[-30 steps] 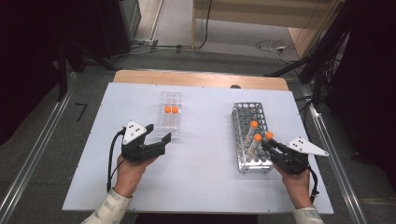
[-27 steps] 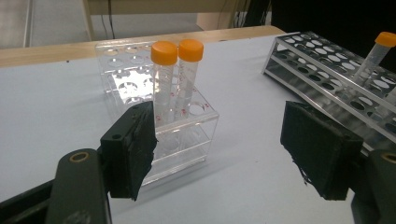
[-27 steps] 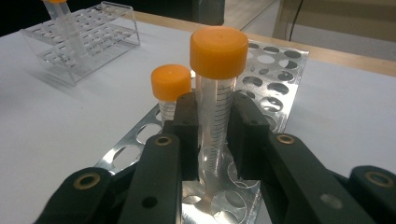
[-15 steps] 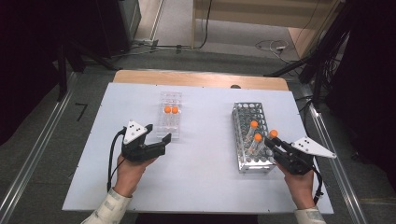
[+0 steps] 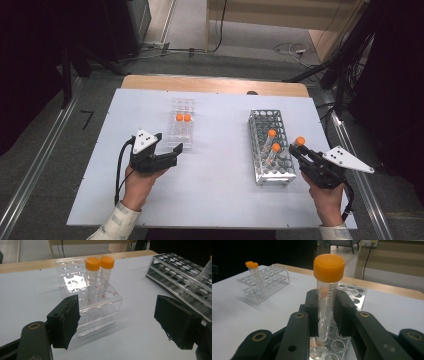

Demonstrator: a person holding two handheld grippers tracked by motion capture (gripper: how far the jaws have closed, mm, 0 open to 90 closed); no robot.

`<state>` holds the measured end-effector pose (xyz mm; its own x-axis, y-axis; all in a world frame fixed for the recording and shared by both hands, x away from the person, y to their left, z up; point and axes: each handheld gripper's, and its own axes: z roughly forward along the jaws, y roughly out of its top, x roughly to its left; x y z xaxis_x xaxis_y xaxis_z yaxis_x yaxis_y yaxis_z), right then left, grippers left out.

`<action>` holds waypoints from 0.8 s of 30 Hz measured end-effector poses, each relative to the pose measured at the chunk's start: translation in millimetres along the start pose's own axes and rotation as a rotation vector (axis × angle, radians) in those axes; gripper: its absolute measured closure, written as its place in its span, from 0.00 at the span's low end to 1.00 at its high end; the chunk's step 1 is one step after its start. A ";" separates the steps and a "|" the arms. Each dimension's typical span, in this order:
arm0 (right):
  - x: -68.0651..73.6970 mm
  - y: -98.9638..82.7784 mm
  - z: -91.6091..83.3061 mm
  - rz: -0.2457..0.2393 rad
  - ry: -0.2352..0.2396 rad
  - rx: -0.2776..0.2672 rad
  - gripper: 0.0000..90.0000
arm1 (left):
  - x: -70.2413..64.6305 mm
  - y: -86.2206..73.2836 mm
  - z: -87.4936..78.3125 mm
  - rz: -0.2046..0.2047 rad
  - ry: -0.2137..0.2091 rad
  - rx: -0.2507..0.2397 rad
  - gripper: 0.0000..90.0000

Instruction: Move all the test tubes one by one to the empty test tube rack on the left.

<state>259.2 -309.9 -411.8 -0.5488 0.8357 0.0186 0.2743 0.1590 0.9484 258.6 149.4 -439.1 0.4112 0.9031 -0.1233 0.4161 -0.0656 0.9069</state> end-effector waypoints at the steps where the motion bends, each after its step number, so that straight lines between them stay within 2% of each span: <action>1: 0.3 0.7 -1.4 -0.002 0.002 -0.001 0.80 | 0.0 0.0 -0.1 0.000 0.001 0.000 0.23; 10: 4.2 3.9 -14.2 -0.002 0.013 -0.008 0.80 | 0.7 -0.2 -1.1 -0.004 0.007 -0.003 0.22; 24: 21.2 11.1 -29.0 -0.021 0.072 -0.021 0.80 | 1.3 -0.5 -1.0 -0.006 0.006 -0.002 0.22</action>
<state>227.7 -305.7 -391.7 -0.6097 0.7924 0.0211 0.2465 0.1642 0.9551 258.1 151.0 -439.3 0.4037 0.9062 -0.1261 0.4172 -0.0597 0.9069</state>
